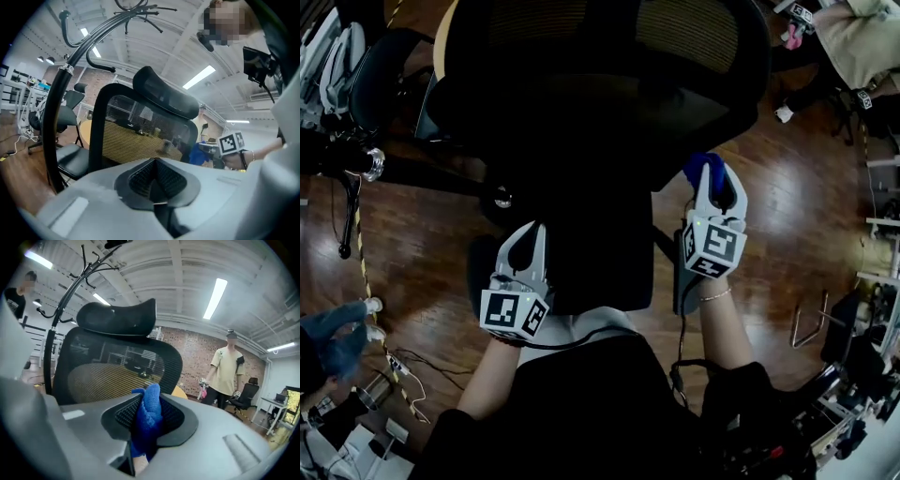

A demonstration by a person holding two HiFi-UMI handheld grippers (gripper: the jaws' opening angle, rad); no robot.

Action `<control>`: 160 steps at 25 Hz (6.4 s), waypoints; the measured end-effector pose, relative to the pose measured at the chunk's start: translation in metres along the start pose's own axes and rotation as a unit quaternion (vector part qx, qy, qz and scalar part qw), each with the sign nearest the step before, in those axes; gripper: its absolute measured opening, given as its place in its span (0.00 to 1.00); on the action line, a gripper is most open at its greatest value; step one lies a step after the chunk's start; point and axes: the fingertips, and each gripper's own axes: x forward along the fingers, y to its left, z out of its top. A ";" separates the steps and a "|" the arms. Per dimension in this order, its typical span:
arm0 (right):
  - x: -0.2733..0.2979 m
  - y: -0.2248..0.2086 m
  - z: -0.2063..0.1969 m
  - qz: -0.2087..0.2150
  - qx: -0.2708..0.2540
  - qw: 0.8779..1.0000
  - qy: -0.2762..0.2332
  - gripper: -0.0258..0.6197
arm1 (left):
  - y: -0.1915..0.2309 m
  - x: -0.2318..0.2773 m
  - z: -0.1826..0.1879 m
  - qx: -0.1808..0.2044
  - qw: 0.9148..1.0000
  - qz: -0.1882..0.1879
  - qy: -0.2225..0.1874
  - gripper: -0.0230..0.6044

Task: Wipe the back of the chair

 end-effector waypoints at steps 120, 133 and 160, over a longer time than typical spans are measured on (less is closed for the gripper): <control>0.058 0.436 -0.077 0.217 -0.049 0.975 0.012 0.17 | 0.112 -0.140 -0.130 -0.046 0.996 0.033 0.064 0.05; 0.022 0.478 -0.069 0.347 0.019 0.938 0.013 0.17 | 0.114 -0.152 -0.146 -0.016 0.994 0.062 0.084 0.05; 0.041 0.097 -0.296 0.008 0.007 0.971 0.240 0.17 | 0.064 -0.015 -0.205 0.101 0.971 0.100 0.194 0.05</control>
